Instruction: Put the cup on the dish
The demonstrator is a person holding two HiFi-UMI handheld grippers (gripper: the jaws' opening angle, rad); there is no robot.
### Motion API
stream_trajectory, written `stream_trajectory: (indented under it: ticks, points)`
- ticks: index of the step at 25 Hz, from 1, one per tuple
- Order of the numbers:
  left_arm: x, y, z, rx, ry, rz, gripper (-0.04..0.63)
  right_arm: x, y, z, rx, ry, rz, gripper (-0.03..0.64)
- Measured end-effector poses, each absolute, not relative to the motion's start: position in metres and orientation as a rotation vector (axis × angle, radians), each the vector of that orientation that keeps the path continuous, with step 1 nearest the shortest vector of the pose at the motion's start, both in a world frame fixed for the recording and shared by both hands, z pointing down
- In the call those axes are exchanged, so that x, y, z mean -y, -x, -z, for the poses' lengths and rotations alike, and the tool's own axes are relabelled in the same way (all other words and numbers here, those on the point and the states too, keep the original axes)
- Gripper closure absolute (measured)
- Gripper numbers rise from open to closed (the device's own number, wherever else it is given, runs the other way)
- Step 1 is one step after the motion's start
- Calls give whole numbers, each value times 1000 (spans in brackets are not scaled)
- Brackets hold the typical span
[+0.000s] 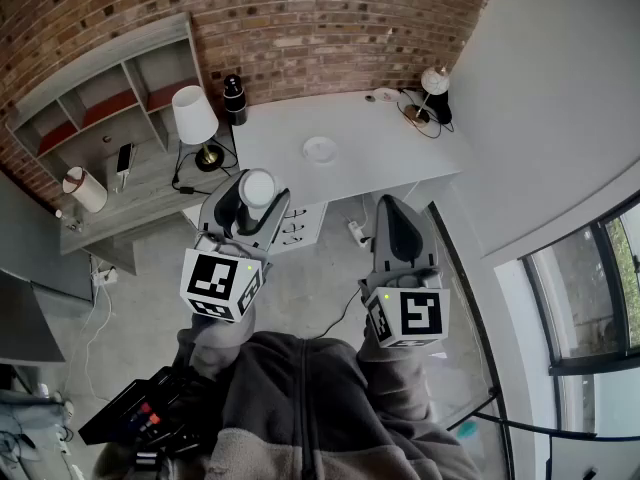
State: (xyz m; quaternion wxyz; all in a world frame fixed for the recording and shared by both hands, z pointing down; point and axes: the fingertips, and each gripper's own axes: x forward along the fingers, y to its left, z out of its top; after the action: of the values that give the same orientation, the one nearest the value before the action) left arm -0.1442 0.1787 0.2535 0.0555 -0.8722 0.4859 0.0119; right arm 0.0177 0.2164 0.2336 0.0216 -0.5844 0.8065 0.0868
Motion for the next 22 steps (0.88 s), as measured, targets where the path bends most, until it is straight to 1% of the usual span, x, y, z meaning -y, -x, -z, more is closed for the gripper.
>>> stream_trajectory:
  ticks: [13,19,22]
  points:
    - [-174,133,-251,-1472,2676,-17,327,-214,-19,-233,-2546,1802,-257,618]
    - [-171,125,-252,-1486,2679,-9,327,-211,-32,-238,-2542,1822,-217,618]
    - [-178,107,-263,-1495,2664,-3,327,-219,-54,-253,-2538,1814,-203,618]
